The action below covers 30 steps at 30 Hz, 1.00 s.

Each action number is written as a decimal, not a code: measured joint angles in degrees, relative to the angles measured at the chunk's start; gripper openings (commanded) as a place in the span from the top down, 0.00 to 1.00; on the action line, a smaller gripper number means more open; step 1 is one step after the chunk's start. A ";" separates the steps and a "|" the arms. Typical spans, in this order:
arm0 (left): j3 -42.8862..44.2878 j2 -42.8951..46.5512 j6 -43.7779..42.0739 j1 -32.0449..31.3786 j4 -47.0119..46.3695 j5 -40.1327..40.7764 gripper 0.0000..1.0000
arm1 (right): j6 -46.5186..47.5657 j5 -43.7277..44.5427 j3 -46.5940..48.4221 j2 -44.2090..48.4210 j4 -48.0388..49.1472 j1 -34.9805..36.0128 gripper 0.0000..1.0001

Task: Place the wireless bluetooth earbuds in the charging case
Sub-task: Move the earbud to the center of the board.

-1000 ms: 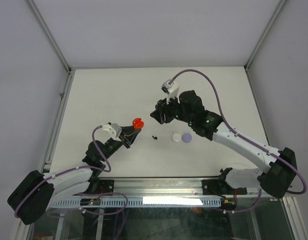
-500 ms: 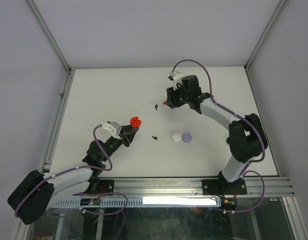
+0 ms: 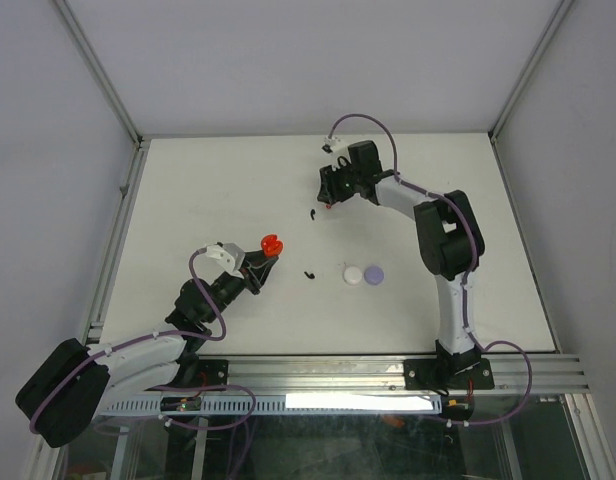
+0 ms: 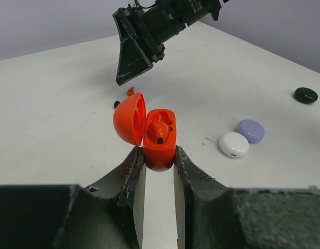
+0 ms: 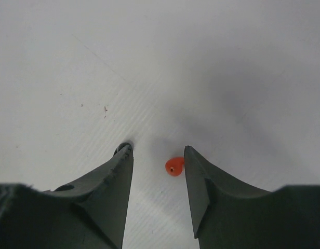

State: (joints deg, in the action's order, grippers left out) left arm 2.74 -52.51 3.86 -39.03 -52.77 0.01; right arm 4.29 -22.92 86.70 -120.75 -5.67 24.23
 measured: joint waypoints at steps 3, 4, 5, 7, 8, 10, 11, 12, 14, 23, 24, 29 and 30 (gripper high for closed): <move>0.00 -0.02 0.00 0.00 0.07 0.00 1.00 | 0.26 -0.07 2.60 -3.45 -0.68 0.00 0.54; 0.02 -0.02 0.00 0.00 0.07 -0.02 1.00 | 0.37 0.07 3.32 -4.42 -0.96 0.00 0.54; 0.02 -0.02 0.00 0.00 0.07 -0.02 1.00 | 0.50 0.20 3.63 -4.94 -1.25 0.00 0.54; 0.02 -0.13 0.00 0.00 0.07 -0.02 1.00 | 0.81 0.79 3.80 -5.49 -2.05 0.00 0.54; 0.02 -0.24 0.00 0.00 0.07 -0.04 1.00 | 0.98 1.25 3.85 -5.64 -2.54 0.00 0.55; 0.07 -0.37 0.00 0.00 0.13 -0.07 1.00 | 1.42 2.08 3.96 -5.66 -3.78 0.00 0.55; 0.11 -0.39 0.00 0.00 0.17 -0.07 1.00 | 1.57 2.40 4.02 -5.66 -4.26 0.00 0.56; 0.13 -0.39 0.00 0.00 0.17 -0.07 1.00 | 1.77 2.84 4.28 -5.66 -5.05 0.00 0.56; 0.13 -0.39 0.00 0.00 0.22 -0.09 1.00 | 2.01 3.26 4.48 -5.66 -5.86 0.00 0.57; 0.35 -0.79 0.00 0.00 0.33 -0.15 1.00 | 2.25 3.85 4.90 -4.94 -10.27 0.31 0.59; 0.35 -0.85 0.00 0.00 0.35 -0.15 1.00 | 2.23 4.00 4.90 -4.87 -10.67 0.39 0.59; 0.37 -1.14 0.00 0.00 0.44 -0.33 1.00 | 2.05 5.40 4.90 -4.50 -11.87 1.25 0.59; 0.39 -1.14 0.00 0.00 0.50 -0.35 1.00 | 2.03 6.05 4.90 -4.46 -11.91 1.51 0.59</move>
State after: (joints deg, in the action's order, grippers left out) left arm 3.14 -53.65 3.86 -39.03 -52.27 -0.34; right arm 6.33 -16.86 91.59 -125.21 -17.58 25.74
